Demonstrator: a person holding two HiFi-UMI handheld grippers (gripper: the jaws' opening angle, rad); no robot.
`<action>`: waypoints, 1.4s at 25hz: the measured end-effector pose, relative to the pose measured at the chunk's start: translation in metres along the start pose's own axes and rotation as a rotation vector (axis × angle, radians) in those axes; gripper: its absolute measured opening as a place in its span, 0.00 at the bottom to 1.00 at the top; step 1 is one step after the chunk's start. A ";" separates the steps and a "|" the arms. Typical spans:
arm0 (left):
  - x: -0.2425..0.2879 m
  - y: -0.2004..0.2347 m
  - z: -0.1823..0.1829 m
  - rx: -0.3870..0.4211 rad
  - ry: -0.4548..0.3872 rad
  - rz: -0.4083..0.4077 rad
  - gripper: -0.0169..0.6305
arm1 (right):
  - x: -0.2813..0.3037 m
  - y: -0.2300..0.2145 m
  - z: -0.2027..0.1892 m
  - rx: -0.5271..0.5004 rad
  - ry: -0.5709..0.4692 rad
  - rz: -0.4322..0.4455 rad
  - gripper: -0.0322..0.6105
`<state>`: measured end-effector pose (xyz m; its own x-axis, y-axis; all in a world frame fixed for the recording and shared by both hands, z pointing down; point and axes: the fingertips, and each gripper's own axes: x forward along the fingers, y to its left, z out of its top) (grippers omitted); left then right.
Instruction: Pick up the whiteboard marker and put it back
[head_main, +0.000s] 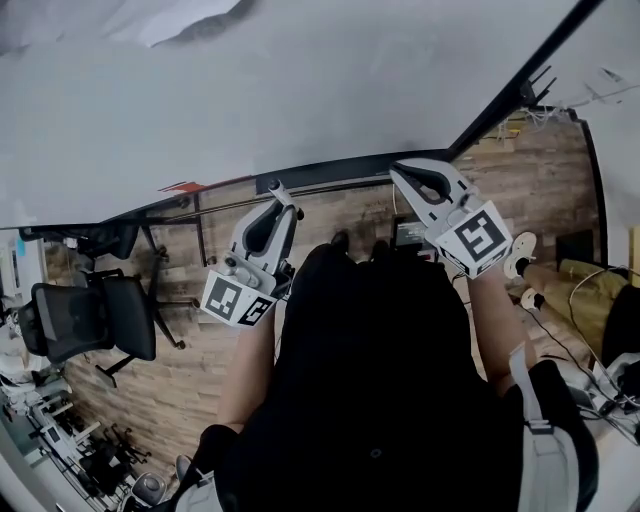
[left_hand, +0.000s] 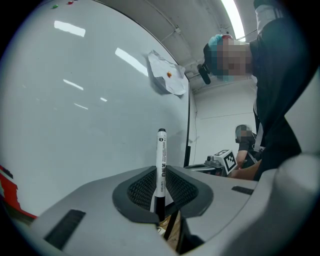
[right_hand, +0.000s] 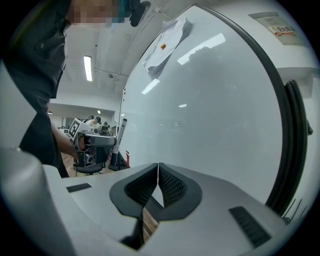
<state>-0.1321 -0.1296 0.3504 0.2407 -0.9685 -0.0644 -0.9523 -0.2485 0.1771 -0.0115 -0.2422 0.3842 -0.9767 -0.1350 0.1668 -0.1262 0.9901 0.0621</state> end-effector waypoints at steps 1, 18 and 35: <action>0.000 0.001 0.001 0.001 -0.001 0.001 0.14 | 0.002 0.000 0.002 -0.004 -0.004 0.002 0.08; 0.024 0.010 -0.018 0.040 0.096 -0.004 0.14 | 0.014 0.011 -0.003 0.054 0.003 0.064 0.08; 0.074 0.015 -0.055 0.652 0.459 -0.120 0.14 | 0.006 -0.021 -0.020 0.061 0.020 0.015 0.08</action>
<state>-0.1182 -0.2065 0.4023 0.2663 -0.8822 0.3884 -0.7988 -0.4275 -0.4233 -0.0114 -0.2643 0.4038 -0.9750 -0.1198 0.1872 -0.1221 0.9925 -0.0007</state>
